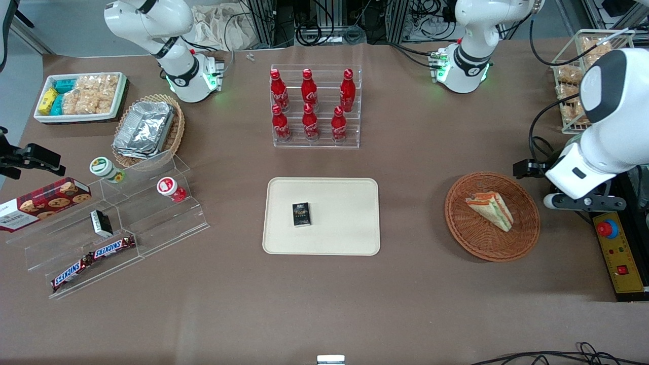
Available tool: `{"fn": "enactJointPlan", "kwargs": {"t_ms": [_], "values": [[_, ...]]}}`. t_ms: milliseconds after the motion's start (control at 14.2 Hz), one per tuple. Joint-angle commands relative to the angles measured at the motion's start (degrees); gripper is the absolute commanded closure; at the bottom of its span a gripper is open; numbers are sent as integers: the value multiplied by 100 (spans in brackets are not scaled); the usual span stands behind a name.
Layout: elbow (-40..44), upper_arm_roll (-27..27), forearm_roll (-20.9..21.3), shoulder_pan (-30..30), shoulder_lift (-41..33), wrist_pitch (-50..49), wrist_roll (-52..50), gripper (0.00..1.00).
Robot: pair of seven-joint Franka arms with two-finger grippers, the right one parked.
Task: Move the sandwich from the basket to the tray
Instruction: 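Move the left gripper down over the sandwich in the wicker basket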
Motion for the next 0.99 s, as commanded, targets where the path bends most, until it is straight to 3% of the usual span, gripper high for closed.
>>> {"fn": "enactJointPlan", "kwargs": {"t_ms": [0, 212, 424, 635, 918], "values": [[273, 55, -30, -82, 194, -190, 75, 0], [448, 38, -3, -99, 518, -242, -492, 0], [-15, 46, -74, -55, 431, -16, -2785, 0], [-1146, 134, -100, -20, 133, 1281, -3851, 0], [-2151, 205, -21, -20, 272, 3032, -5301, 0]]}}
